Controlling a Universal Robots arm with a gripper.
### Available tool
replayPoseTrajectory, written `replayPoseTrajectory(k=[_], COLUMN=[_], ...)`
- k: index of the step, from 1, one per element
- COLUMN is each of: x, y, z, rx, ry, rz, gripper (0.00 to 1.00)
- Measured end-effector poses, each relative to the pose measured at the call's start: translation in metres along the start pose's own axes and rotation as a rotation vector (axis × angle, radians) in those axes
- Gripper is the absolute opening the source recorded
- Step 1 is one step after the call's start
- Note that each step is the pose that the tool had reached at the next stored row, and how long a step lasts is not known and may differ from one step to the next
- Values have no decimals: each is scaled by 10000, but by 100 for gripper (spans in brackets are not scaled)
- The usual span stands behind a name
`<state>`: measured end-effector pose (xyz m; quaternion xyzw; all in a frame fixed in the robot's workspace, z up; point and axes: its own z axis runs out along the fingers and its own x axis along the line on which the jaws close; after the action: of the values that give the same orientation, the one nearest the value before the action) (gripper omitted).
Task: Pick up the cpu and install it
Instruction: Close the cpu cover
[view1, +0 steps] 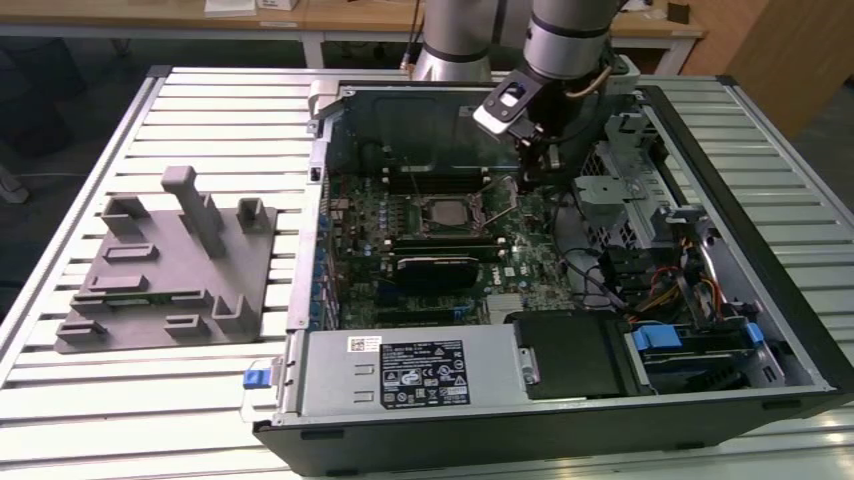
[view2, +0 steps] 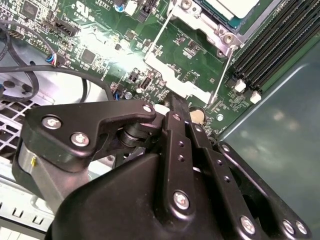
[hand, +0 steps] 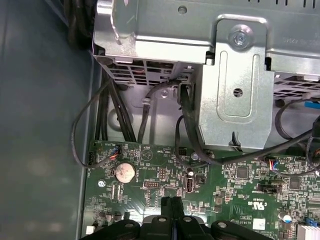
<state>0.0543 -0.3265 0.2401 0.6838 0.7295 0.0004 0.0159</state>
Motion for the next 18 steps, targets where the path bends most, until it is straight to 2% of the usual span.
replayPoseTrajectory(k=[13,18], x=[0,4], y=[-174,-217], z=[3,11], rx=[-1,-1], ry=[1,0], rz=[-57,-60], gripper=[11,11])
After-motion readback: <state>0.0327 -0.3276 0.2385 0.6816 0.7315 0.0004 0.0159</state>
